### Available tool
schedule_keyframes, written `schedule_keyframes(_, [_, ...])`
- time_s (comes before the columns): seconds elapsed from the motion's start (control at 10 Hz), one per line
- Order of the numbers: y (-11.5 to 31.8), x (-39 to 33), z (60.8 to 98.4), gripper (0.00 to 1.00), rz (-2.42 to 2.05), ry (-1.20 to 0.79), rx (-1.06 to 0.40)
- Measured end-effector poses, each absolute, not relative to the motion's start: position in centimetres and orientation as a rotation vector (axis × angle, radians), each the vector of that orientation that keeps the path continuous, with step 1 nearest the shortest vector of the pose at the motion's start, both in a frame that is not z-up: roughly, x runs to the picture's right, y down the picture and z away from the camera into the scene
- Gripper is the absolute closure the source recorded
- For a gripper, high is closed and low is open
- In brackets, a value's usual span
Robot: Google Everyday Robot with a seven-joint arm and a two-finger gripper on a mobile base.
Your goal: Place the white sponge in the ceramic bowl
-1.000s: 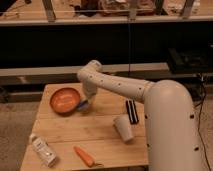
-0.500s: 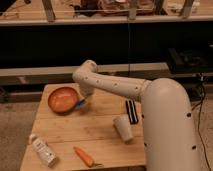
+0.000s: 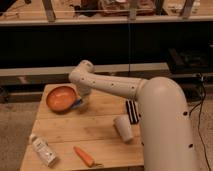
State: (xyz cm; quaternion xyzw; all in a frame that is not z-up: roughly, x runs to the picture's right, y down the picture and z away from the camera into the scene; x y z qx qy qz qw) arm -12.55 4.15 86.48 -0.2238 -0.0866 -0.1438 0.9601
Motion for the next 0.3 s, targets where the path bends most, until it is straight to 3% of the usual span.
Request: schedule_keyframes(0.3, [2.2,-12.6,83.8,0.94,-0.295,-0.166,-0.417])
